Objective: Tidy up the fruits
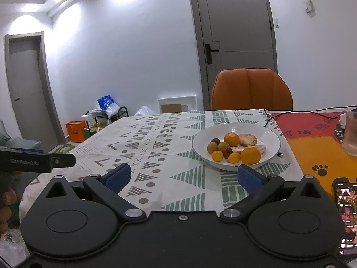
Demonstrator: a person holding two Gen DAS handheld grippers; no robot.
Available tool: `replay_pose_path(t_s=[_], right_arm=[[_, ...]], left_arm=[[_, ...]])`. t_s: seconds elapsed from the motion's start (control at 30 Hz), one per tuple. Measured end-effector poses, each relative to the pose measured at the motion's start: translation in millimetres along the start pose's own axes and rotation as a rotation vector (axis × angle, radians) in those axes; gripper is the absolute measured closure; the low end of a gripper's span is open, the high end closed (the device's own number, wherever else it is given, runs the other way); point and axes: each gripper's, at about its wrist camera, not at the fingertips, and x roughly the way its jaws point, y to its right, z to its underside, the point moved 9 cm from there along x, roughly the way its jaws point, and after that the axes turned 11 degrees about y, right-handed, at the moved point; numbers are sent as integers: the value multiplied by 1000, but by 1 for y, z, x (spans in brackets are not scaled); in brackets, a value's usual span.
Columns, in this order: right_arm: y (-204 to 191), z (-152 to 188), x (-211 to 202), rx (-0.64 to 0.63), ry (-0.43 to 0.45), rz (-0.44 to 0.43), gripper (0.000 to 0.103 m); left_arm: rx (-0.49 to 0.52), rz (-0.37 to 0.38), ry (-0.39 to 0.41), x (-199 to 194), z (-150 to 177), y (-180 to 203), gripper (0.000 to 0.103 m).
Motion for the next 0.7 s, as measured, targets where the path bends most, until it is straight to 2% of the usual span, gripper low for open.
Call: replay_pose_path(t_s=[0.7], right_arm=[[0, 3, 1, -8, -15, 29, 0]], left_arm=[[-21, 13, 2, -1, 4, -7, 5]])
